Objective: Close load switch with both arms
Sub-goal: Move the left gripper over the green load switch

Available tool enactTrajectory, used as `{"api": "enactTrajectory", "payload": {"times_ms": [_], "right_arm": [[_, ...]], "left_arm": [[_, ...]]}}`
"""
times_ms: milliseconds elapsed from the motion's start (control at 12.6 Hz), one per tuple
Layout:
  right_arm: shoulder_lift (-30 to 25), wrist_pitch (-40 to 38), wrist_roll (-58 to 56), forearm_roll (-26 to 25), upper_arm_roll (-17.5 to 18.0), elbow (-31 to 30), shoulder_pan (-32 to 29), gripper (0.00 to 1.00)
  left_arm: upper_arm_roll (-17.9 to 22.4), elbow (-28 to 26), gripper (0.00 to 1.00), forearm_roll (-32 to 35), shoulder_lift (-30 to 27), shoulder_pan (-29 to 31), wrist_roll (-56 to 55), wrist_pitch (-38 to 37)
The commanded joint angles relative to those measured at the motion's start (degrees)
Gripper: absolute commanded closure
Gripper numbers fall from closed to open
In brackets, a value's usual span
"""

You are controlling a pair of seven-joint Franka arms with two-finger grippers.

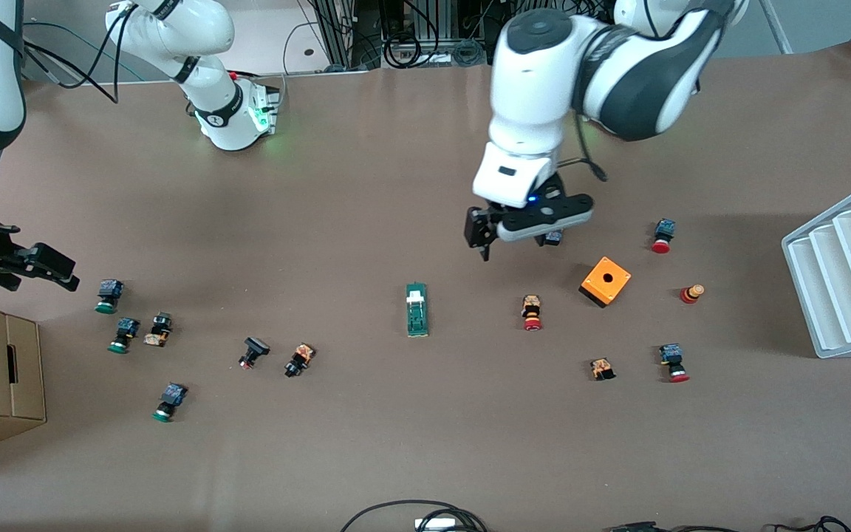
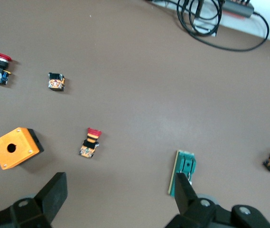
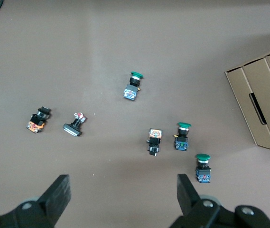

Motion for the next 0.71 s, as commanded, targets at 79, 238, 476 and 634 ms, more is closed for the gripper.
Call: {"api": "enactTrajectory", "payload": {"times_ms": [79,238,476,634], "right_arm": [[-0.08,0.30,-0.91,-1.07,-0.16,0.04,0.15,0.00],[0.00,0.39,-1.00,-1.16,-0.16,0.04,-0.03,0.00],[0.01,0.39,-1.00,-1.16,-0.16,0.04,-0.03,0.00],[-0.17,0.30,-1.00,-1.16,-0.16,0.04,0.06,0.00]], "left_arm": [[-4.42,1.01,0.00,12.10,6.43,-2.74,-13.62,2.52],[-4.25,1.18,0.00,19.57,9.77,-5.67,-22.30,2.52],[-4.16,1.18,0.00,30.56,14.60,-9.97,-31.64,2.52],[-4.16,1.18,0.00,36.98,17.68,-12.52,-36.56,2.44]]}}
